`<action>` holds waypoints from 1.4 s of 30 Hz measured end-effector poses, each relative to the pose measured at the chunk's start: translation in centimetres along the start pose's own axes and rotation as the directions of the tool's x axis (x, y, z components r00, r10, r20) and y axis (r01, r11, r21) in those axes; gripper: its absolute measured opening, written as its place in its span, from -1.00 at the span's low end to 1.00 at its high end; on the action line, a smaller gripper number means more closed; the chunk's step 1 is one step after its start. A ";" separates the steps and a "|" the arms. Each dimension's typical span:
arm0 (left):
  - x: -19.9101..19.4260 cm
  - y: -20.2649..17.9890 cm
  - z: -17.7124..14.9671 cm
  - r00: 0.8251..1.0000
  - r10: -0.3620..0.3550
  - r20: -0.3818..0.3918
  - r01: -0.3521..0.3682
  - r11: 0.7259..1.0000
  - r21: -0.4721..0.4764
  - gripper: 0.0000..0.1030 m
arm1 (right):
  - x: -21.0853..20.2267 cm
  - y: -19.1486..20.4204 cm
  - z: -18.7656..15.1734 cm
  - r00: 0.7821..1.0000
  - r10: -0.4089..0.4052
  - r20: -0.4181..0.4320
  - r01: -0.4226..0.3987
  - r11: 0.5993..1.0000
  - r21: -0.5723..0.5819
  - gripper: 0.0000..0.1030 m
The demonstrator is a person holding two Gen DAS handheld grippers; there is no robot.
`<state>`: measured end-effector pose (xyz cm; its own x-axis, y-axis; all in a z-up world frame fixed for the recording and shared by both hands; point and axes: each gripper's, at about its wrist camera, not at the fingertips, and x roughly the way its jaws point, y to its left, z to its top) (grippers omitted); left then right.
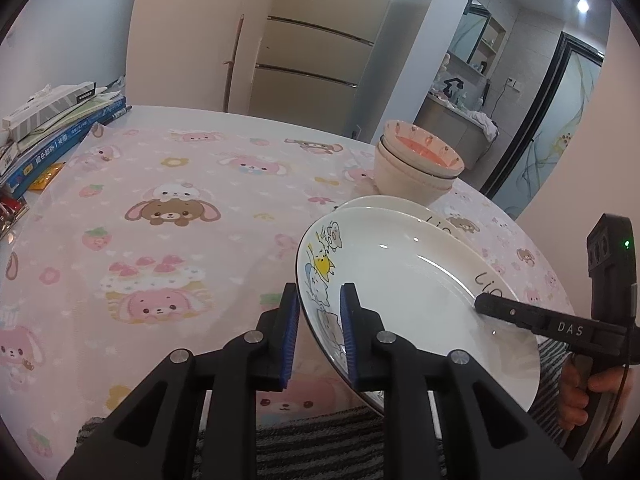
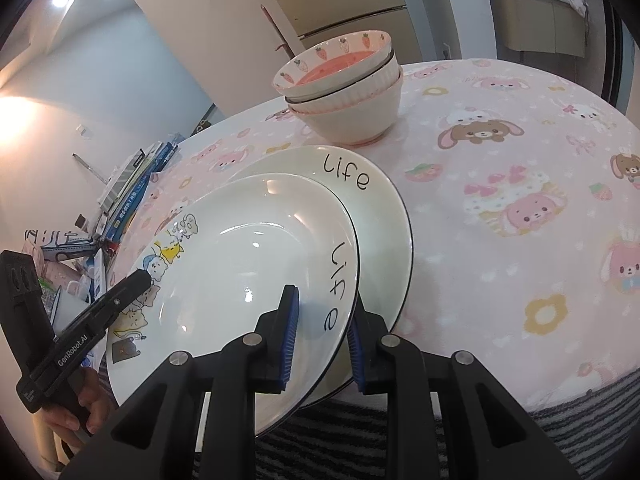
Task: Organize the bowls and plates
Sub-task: 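Carry the cartoon plate over the stacked 'life' plates, then lower the cartoon plate onto the 'life' plates and open the right tool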
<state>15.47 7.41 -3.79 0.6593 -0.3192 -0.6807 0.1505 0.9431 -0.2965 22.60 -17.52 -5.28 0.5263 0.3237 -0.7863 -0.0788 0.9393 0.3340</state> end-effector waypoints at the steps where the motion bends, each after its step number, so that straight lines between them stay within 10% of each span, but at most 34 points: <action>1: 0.1 -0.1 -0.1 1.000 0.001 -0.002 -0.001 1.000 0.007 -0.67 | -0.1 0.1 0.0 1.000 -0.009 0.004 0.009 1.000 -0.007 -0.51; 14: -0.1 -0.6 -0.5 1.000 -0.001 -0.002 0.001 0.999 0.033 -0.62 | -0.3 0.8 0.0 0.998 -0.064 0.018 0.065 0.994 -0.088 -0.46; 42: 0.7 -1.9 -0.9 0.997 0.065 -0.029 -0.061 0.992 0.109 0.21 | 0.2 3.5 -1.2 0.967 -0.236 0.094 0.253 0.928 -0.274 -0.34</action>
<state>15.00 5.31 -4.35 0.6462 -0.2599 -0.7176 0.1890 0.9654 -0.1795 21.42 -14.09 -4.86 0.6072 0.0804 -0.7905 -0.1719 0.9846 -0.0319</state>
